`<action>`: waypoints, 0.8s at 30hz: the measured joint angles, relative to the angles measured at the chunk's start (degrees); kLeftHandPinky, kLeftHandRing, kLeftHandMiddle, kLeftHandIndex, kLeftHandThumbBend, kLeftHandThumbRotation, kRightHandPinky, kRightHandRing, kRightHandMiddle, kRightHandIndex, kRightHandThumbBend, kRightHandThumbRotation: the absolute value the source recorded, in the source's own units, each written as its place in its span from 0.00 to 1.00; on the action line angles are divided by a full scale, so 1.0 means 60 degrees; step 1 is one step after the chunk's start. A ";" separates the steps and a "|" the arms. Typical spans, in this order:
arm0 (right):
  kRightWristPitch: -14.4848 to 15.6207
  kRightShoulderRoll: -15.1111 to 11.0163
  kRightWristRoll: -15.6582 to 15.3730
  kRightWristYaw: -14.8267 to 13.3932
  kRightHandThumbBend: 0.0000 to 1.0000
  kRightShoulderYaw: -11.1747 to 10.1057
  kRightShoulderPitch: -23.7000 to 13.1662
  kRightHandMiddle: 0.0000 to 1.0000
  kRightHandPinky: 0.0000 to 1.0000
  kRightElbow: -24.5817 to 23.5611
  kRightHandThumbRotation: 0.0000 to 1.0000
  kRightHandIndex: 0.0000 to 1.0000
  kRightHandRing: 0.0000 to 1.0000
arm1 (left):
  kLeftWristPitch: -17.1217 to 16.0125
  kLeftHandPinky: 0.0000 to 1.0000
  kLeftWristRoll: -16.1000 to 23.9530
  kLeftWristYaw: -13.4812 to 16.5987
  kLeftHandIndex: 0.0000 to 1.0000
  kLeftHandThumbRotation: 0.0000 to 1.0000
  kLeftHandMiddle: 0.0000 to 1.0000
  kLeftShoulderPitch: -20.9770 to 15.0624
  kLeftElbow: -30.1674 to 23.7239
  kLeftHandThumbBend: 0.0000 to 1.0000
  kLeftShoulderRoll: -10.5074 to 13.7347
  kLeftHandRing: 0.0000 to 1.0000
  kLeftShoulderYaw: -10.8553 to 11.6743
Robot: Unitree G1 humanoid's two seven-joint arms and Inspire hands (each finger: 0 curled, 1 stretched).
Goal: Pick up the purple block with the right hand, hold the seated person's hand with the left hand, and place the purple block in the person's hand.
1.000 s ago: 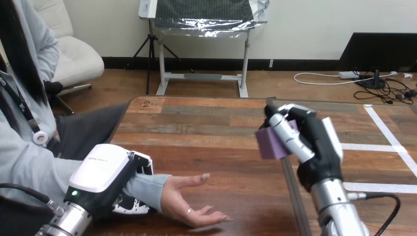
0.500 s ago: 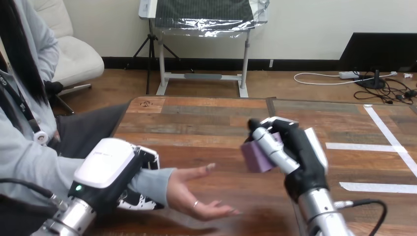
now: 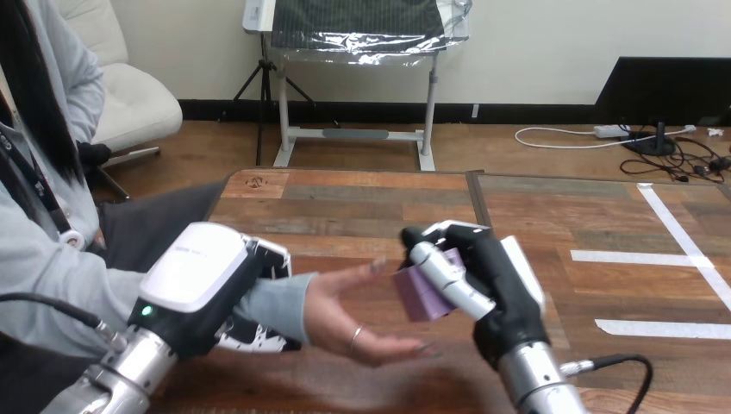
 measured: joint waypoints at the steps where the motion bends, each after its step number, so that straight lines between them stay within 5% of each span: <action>1: 0.0019 0.0010 -0.0037 0.0002 0.25 0.0055 0.0035 0.09 0.01 -0.0046 0.37 0.14 0.05 | 0.0014 0.23 -0.0022 -0.0038 0.31 0.21 0.29 -0.0004 -0.0058 0.83 -0.0008 0.25 0.0019; 24: 0.0270 0.0068 -0.0518 -0.0133 0.21 0.0851 0.0531 0.09 0.00 -0.0920 0.10 0.13 0.05 | 0.0218 0.23 -0.0091 -0.0578 0.31 0.19 0.29 -0.0287 -0.0332 0.86 -0.0399 0.25 0.0135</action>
